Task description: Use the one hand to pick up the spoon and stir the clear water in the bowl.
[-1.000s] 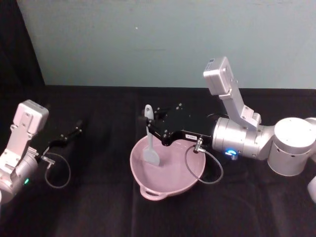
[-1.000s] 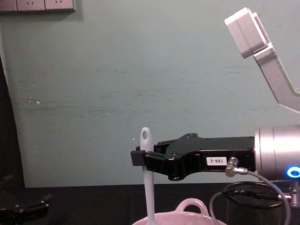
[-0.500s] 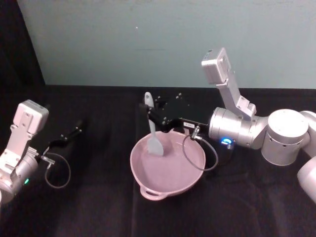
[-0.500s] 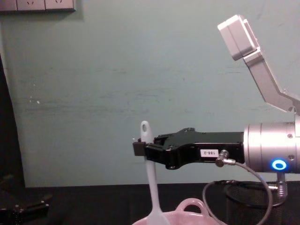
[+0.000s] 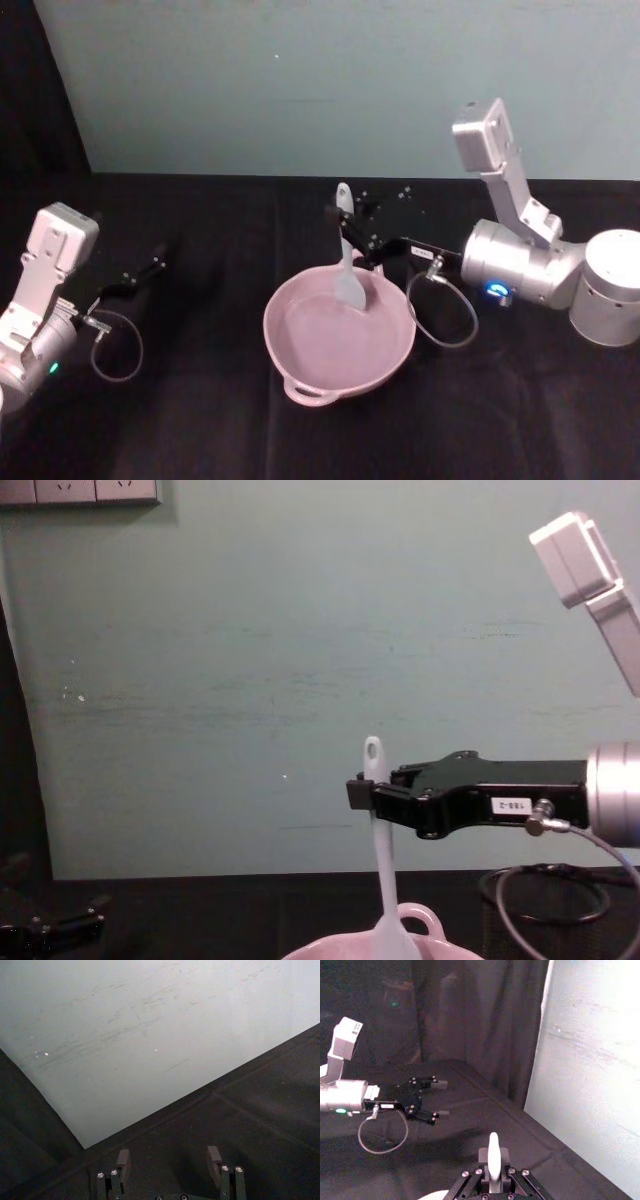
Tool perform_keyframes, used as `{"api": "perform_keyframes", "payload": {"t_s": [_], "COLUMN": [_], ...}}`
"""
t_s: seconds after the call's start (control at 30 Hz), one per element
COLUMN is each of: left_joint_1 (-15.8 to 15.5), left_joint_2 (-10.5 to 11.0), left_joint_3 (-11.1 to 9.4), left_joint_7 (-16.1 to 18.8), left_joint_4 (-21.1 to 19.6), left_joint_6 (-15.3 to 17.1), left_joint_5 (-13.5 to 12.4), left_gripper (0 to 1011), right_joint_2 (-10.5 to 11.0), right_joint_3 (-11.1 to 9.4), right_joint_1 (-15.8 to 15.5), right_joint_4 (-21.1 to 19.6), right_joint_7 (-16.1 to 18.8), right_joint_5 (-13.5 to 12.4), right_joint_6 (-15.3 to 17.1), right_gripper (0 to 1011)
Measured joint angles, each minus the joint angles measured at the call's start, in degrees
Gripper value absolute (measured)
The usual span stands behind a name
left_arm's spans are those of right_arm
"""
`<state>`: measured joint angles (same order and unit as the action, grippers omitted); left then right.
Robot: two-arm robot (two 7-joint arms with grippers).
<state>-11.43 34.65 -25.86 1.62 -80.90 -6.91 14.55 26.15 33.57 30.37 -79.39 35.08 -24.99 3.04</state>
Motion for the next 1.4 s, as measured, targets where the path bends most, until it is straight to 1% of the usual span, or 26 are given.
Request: {"api": "perform_keyframes", "payload": {"t_s": [0.17, 0.3, 0.4, 0.53, 0.6, 0.7, 0.83, 0.87, 1.03, 1.2, 1.3, 1.4], "left_joint_1": [0.00, 0.00, 0.00, 0.00, 0.00, 0.00, 0.00, 0.00, 0.00, 0.00, 0.00, 0.00], "left_joint_2": [0.00, 0.00, 0.00, 0.00, 0.00, 0.00, 0.00, 0.00, 0.00, 0.00, 0.00, 0.00], "left_joint_3": [0.00, 0.00, 0.00, 0.00, 0.00, 0.00, 0.00, 0.00, 0.00, 0.00, 0.00, 0.00], "left_joint_7": [0.00, 0.00, 0.00, 0.00, 0.00, 0.00, 0.00, 0.00, 0.00, 0.00, 0.00, 0.00], "left_joint_4": [0.00, 0.00, 0.00, 0.00, 0.00, 0.00, 0.00, 0.00, 0.00, 0.00, 0.00, 0.00], "left_joint_6": [0.00, 0.00, 0.00, 0.00, 0.00, 0.00, 0.00, 0.00, 0.00, 0.00, 0.00, 0.00], "left_joint_5": [0.00, 0.00, 0.00, 0.00, 0.00, 0.00, 0.00, 0.00, 0.00, 0.00, 0.00, 0.00], "left_gripper": [1005, 1005, 1005, 1005, 1005, 1005, 1005, 1005, 1005, 1005, 1005, 1005], "right_joint_2": [1.30, 1.83, 1.82, 0.81, 0.23, -1.66, -3.06, -3.82, -5.82, -7.61, -7.93, -7.86], "right_joint_3": [-0.72, -0.83, -0.67, 0.35, 0.76, 1.64, 1.93, 2.01, 2.03, 1.58, 0.90, 0.14], "right_joint_1": [-2.37, -3.96, -4.62, -4.87, -4.78, -4.29, -3.77, -3.47, -2.31, -0.74, -0.23, -0.10], "right_joint_4": [-3.07, -5.50, -6.48, -6.85, -6.51, -5.09, -3.60, -2.83, -0.08, 3.57, 4.81, 5.17], "right_joint_7": [-0.47, -0.58, -0.50, 0.20, 0.32, 0.37, 0.06, -0.15, -0.75, -1.39, -1.82, -2.35], "right_joint_5": [-0.07, -0.21, -0.32, -0.39, -0.36, -0.25, -0.02, 0.13, 0.76, 1.65, 2.04, 2.41], "right_joint_6": [0.76, 0.94, 0.95, 0.80, 0.69, 0.01, -0.80, -1.30, -2.68, -3.86, -4.29, -4.42], "right_gripper": [120, 121, 121, 121, 121, 121, 121, 121, 121, 121, 121, 121]}}
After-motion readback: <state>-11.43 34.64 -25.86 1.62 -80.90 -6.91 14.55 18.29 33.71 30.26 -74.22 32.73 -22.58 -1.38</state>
